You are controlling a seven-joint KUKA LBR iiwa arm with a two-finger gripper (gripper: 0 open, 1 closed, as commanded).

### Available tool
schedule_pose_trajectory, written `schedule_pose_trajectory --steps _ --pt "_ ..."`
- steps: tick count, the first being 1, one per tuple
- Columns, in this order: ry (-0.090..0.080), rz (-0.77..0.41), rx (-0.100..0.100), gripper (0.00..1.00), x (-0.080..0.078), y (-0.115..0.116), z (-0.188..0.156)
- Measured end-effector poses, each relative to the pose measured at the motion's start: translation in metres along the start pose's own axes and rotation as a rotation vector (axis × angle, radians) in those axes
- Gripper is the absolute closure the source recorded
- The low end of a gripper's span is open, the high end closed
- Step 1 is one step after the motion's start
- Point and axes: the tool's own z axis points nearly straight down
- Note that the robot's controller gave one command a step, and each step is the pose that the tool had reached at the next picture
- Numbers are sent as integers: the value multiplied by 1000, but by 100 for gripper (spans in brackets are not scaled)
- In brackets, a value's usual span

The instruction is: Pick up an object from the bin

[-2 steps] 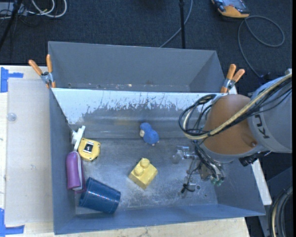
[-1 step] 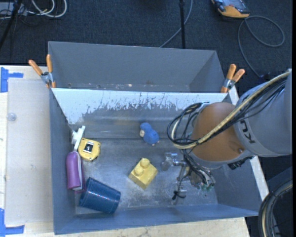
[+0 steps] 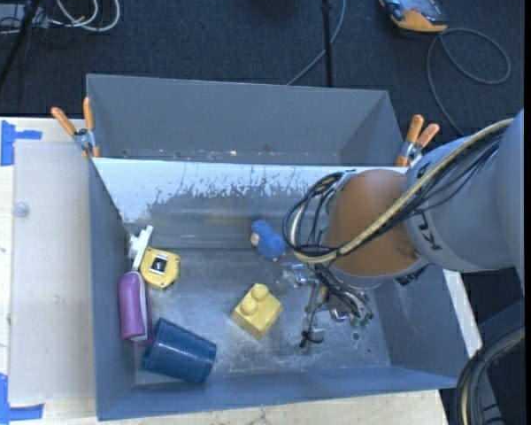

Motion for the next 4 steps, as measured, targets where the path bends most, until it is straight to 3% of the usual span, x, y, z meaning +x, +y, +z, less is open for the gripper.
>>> schedule_pose_trajectory --steps 1,2,3,4 --pt "-2 98 -9 0 -12 31 7" --pt "0 32 0 100 -58 45 11" --pt "0 31 0 0 -58 46 11" --pt "0 30 0 0 -58 46 11"
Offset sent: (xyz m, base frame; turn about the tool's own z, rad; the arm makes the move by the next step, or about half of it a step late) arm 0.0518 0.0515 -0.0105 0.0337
